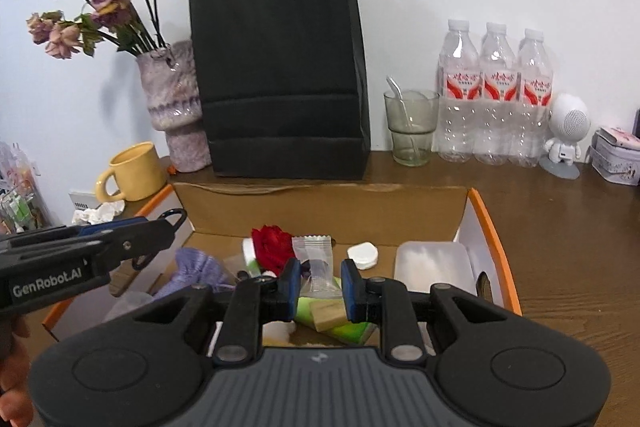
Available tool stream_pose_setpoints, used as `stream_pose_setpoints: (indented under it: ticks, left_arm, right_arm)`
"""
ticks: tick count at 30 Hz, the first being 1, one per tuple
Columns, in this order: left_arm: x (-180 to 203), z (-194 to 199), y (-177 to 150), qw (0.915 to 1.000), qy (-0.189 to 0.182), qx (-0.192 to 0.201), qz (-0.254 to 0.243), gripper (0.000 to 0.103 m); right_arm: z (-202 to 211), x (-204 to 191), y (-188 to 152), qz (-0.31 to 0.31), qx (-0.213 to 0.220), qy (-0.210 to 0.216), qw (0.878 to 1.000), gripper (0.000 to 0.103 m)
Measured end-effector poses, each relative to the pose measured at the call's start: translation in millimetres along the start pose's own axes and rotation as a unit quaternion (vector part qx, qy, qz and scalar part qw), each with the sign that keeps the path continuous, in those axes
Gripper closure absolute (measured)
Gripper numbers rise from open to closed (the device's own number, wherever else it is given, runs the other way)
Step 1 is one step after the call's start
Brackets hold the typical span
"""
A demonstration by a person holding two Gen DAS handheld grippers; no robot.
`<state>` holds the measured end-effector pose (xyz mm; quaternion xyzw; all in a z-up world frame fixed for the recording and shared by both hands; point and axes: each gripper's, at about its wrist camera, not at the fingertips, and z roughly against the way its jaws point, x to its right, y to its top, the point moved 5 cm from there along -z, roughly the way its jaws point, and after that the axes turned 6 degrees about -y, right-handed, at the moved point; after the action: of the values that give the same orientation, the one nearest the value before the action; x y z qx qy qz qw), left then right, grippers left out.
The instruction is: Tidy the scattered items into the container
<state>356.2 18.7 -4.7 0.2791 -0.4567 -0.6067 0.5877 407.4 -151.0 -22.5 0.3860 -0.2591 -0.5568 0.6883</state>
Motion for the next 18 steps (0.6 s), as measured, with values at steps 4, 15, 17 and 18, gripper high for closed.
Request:
stream_pose_setpoints:
  ticks: [4,15,17,18]
  left_arm:
    - [0,3,1,1.0000,0.004,-0.003,0.003,0.021]
    - [2,12,7,0.9997,0.023,-0.002,-0.001,0.000]
    - [1,12,7,0.9997,0.025,-0.003,0.002,0.000]
    - [0,12,7,0.9996,0.028,-0.003,0.002,0.000]
  right_arm:
    - [1,4,1,-0.006,-0.012,-0.013,1.000,0.023]
    - [15,5,5,0.018,-0.018,-0.042,0.999,0.000]
    - [16,5,5,0.018,-0.019,-0.042,0.999,0.000]
    - [16,5,5,0.017,-0.019,-0.041,0.999,0.000]
